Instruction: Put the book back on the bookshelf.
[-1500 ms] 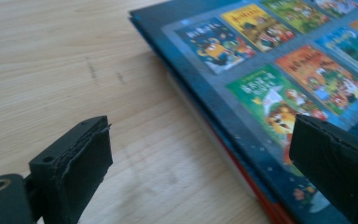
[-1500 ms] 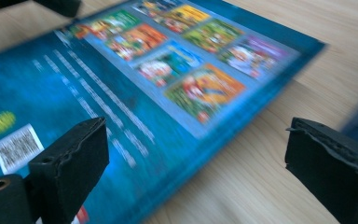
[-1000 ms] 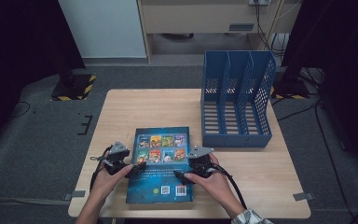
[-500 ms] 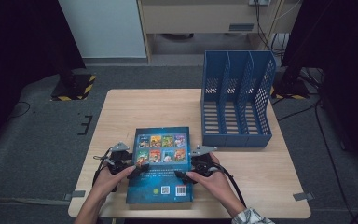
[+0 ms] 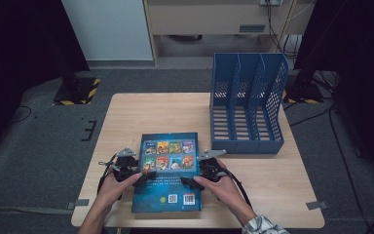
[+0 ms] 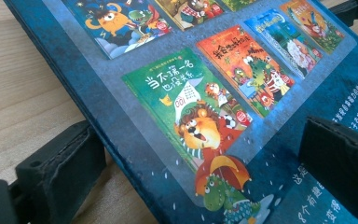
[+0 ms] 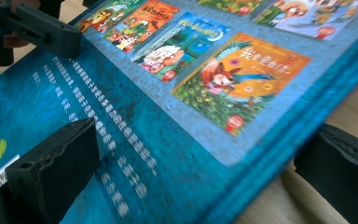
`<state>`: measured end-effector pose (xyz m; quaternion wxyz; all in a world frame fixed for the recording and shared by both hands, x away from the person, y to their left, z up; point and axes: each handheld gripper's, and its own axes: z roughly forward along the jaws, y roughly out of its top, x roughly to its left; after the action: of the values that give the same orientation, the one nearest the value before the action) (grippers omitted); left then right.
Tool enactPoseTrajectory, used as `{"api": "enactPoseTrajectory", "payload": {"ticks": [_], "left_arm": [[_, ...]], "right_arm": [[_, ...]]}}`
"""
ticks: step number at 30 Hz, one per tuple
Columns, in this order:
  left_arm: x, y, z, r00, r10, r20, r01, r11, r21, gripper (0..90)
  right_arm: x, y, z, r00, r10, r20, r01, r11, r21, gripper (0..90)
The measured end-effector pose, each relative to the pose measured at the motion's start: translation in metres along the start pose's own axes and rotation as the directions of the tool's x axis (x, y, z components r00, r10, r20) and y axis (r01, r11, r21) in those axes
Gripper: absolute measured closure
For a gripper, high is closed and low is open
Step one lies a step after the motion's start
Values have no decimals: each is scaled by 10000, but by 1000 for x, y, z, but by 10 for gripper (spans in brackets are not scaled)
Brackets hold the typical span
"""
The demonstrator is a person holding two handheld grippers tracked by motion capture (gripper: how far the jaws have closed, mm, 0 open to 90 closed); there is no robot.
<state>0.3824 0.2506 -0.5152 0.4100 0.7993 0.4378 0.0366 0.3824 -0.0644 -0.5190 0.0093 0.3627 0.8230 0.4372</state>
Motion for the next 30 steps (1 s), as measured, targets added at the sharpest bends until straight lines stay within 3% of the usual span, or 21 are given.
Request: {"api": "enactPoseTrajectory", "payload": {"ticks": [4, 9, 11, 14, 17, 21, 30], "left_arm": [[-1, 2, -1, 9999, 97, -35, -97, 9999, 92, 5], [-5, 6, -4, 9993, 238, -296, -251, 9988, -431, 25], [-6, 8, -11, 9988, 306, -371, -338, 9956, -871, 58], [-6, 11, -16, 9980, 332, -535, -383, 9944, -987, 82], [-4, 15, -21, 9995, -9, -321, -31, 9923, -1242, 100], [-8, 25, -28, 9978, 463, -483, -526, 9887, -1404, 141], [-7, 33, -35, 9986, 508, -170, -526, 9895, -1346, 196]], "right_arm": [[3, 5, -2, 9997, -91, 210, 83, 9993, 374, 6], [9, 12, -9, 9954, -713, 644, 684, 9965, 476, 9], [12, 16, -11, 9927, -915, 788, 882, 9951, 441, 16], [16, 24, -12, 9886, -1104, 1025, 1058, 9932, 491, 31], [19, 31, -11, 9870, -1146, 1123, 1089, 9925, 555, 41], [21, 45, -12, 9878, -1192, 1006, 1127, 9913, 677, 48], [16, 63, -17, 9836, -1193, 1352, 1073, 9899, 929, 54]]}}
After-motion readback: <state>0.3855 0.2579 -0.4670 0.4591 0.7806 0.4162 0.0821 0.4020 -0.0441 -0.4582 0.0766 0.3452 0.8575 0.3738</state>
